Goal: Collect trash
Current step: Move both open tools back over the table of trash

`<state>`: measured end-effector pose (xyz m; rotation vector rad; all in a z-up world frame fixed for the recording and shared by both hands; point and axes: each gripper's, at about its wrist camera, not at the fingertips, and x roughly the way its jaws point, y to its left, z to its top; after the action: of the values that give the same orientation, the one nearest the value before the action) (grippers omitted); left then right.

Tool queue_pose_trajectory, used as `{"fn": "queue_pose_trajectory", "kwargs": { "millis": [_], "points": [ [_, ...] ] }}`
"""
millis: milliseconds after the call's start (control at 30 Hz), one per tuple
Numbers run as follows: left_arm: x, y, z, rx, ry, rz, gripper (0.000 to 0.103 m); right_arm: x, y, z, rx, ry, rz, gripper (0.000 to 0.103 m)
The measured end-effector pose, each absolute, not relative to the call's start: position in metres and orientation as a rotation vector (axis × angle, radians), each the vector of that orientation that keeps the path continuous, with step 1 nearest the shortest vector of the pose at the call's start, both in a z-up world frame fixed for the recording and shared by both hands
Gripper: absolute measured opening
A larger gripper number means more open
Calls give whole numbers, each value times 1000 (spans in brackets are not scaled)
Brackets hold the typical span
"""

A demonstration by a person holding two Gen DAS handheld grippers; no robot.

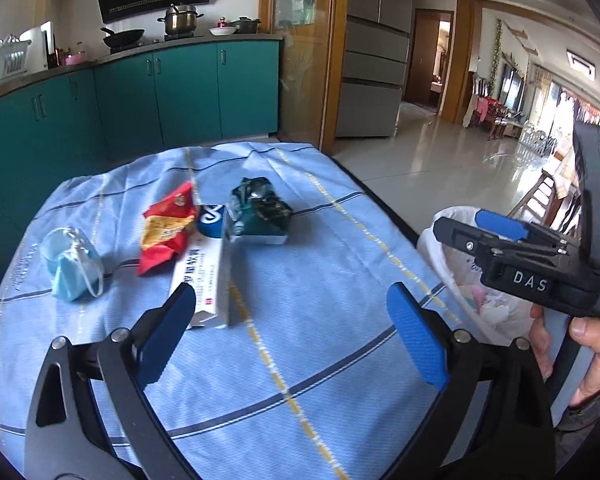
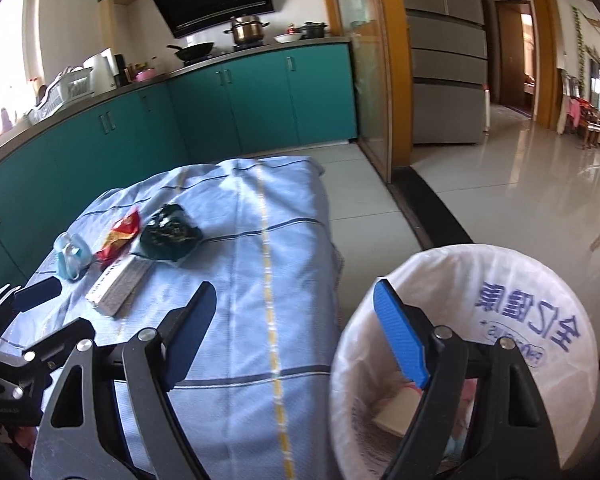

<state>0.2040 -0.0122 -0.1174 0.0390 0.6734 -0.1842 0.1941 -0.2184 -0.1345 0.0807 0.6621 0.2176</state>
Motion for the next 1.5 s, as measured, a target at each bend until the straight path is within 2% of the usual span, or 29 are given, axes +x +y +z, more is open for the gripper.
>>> {"fn": "queue_pose_trajectory", "kwargs": {
  "millis": [167, 300, 433, 567, 733, 1000, 1100, 1267, 1300, 1333, 1367, 1400, 1500],
  "points": [
    [205, -4, -120, 49, 685, -149, 96, 195, -201, -135, 59, 668, 263, 52],
    [205, 11, -116, 39, 667, -100, 96, 195, -190, -135, 30, 672, 287, 25],
    [200, 38, -97, 58, 606, 6, 96, 195, -183, -136, 15, 694, 317, 19],
    [194, 83, -76, -118, 558, 28, 96, 193, -181, -135, 17, 696, 341, 18],
    [177, 115, -58, -240, 424, 84, 96, 187, -175, -129, 17, 674, 384, 18],
    [243, 148, -31, -156, 511, 131, 95, 221, -137, -100, -88, 682, 381, 18],
    [271, 158, -53, -140, 543, 199, 95, 232, -120, -110, -68, 693, 415, 18],
    [303, 171, -103, -182, 711, 212, 95, 247, -107, -147, -43, 768, 455, 19],
    [304, 173, -105, -181, 714, 225, 95, 252, -105, -146, -28, 771, 455, 24],
    [303, 175, -106, -185, 715, 231, 95, 258, -102, -144, -4, 769, 466, 41],
    [303, 177, -106, -198, 719, 229, 95, 265, -99, -141, 19, 765, 486, 51],
    [303, 179, -105, -213, 721, 223, 95, 274, -94, -136, 41, 764, 511, 72],
    [297, 187, -108, -275, 740, 196, 95, 298, -75, -131, 76, 785, 532, 75]
  ]
}}
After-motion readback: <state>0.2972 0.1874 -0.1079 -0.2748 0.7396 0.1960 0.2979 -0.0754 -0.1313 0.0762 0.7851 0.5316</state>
